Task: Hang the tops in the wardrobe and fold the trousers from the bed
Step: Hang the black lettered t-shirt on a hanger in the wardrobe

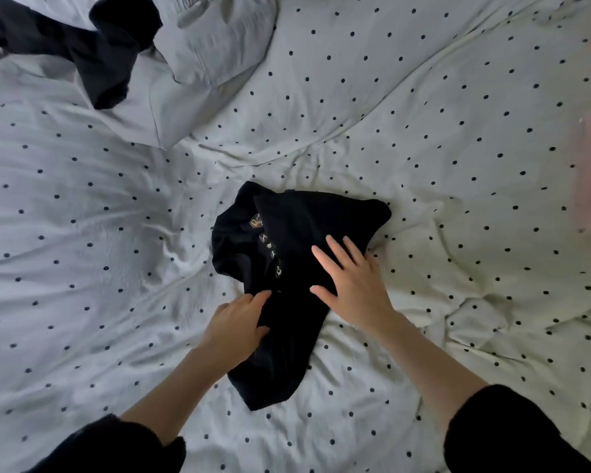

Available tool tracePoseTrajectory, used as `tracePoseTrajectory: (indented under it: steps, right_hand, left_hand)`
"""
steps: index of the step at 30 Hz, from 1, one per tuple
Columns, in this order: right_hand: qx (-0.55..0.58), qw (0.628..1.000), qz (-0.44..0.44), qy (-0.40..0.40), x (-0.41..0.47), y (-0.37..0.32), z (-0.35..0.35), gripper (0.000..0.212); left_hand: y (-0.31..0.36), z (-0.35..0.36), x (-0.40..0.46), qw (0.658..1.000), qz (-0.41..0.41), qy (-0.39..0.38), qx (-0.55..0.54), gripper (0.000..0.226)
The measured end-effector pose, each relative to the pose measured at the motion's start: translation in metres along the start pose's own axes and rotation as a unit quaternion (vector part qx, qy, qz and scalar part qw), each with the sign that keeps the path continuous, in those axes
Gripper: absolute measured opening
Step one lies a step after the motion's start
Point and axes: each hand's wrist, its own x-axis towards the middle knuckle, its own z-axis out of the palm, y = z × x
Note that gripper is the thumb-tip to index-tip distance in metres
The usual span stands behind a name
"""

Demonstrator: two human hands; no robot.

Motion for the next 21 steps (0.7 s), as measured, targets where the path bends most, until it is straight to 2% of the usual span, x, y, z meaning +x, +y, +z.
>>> tracePoseTrajectory:
  steps: [2, 4, 7, 9, 11, 14, 17, 19, 21]
  right_hand:
    - [-0.033, 0.998, -0.041, -0.046, -0.002, -0.007, 0.011, 0.07]
    - [-0.03, 0.994, -0.055, -0.088, -0.006, -0.017, 0.022, 0.071]
    - [-0.022, 0.994, -0.025, -0.102, -0.01, -0.024, 0.019, 0.055]
    - [-0.025, 0.995, 0.001, -0.101, -0.014, -0.028, 0.011, 0.045]
    - [-0.028, 0.996, 0.008, -0.082, -0.023, -0.036, 0.003, 0.041]
    - [0.035, 0.999, 0.011, -0.012, -0.036, -0.058, 0.0, 0.036]
    - [0.082, 0.992, -0.048, 0.084, -0.035, -0.081, -0.001, 0.028]
    - [0.049, 0.989, -0.124, 0.069, -0.027, -0.09, 0.004, 0.03]
    - [0.006, 0.988, -0.154, -0.02, -0.018, -0.094, 0.012, 0.033]
  left_hand:
    - [-0.005, 0.007, -0.005, 0.999, -0.007, 0.022, -0.027, 0.043]
    - [-0.009, 0.011, -0.015, 0.997, -0.017, 0.037, -0.065, 0.037]
    - [-0.014, 0.009, -0.034, 0.995, -0.029, 0.052, -0.078, 0.038]
    - [-0.021, 0.005, -0.043, 0.994, -0.045, 0.023, -0.096, 0.038]
    - [-0.03, -0.001, -0.05, 0.99, -0.044, -0.03, -0.134, 0.036]
    - [-0.035, -0.002, -0.068, 0.976, 0.027, -0.11, -0.185, 0.036]
    - [-0.033, 0.011, -0.084, 0.961, 0.081, -0.151, -0.218, 0.026]
    - [-0.036, 0.018, -0.083, 0.957, 0.071, -0.117, -0.254, 0.025]
    - [-0.046, 0.019, -0.071, 0.956, 0.018, -0.02, -0.291, 0.026]
